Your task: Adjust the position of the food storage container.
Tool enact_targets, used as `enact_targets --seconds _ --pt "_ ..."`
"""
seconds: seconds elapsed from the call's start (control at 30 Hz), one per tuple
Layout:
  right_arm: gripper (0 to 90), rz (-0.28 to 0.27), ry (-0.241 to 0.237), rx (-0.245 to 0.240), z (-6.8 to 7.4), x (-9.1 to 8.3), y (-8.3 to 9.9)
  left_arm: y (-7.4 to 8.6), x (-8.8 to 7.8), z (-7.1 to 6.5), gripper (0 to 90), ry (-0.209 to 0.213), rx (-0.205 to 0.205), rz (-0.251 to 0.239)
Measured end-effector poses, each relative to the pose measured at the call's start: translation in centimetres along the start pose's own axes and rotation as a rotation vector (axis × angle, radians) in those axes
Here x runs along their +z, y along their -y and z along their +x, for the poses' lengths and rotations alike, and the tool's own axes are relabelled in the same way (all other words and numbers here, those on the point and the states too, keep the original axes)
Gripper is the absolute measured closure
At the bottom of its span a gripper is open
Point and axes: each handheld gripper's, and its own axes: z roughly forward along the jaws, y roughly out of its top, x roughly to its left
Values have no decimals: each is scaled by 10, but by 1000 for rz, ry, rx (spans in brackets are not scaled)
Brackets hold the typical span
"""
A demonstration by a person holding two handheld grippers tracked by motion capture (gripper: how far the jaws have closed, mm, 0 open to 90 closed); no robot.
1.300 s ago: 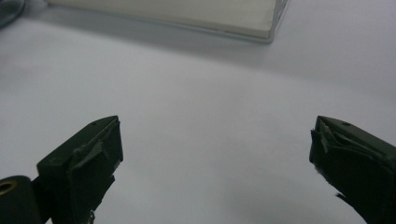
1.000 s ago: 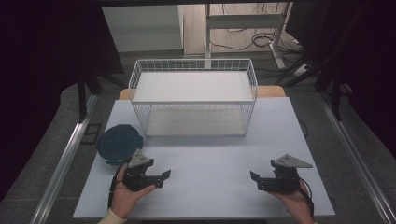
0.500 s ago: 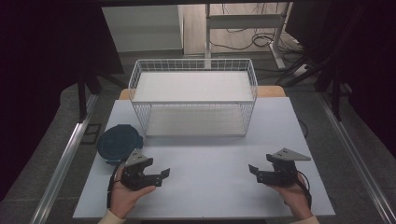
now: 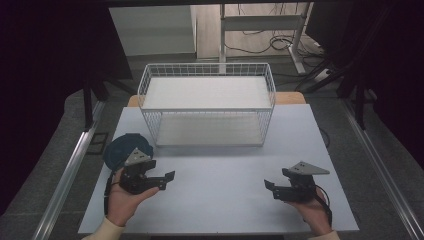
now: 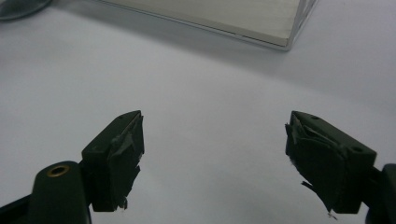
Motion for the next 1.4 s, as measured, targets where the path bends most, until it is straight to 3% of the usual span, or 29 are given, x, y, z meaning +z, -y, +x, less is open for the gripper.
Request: enact_targets --seconds 0.33,0.47,0.73,0.87,1.0,1.03,1.23,1.3,1.4 --pt "206 8 5 20 -3 2 1 -16 -16 20 225 -39 6 -9" --pt "206 8 2 13 -3 1 2 -28 -25 31 239 -59 8 -54" --pt "202 27 7 25 -6 4 4 -40 -34 60 248 -97 -42 -51" --pt "201 25 10 28 -5 4 2 -43 -33 78 250 -198 -14 -26" --pt "200 30 10 25 -4 6 3 -43 -30 111 267 -226 -70 -16" --pt "200 30 10 25 -4 6 3 -43 -30 111 268 -226 -70 -16" --pt "199 36 14 33 -6 6 3 -40 -22 142 270 -239 -142 3" --pt "199 37 17 36 -7 5 4 -38 -17 154 276 -260 -152 20" --pt "199 46 20 35 -7 6 4 -38 -15 160 289 -267 -164 24"
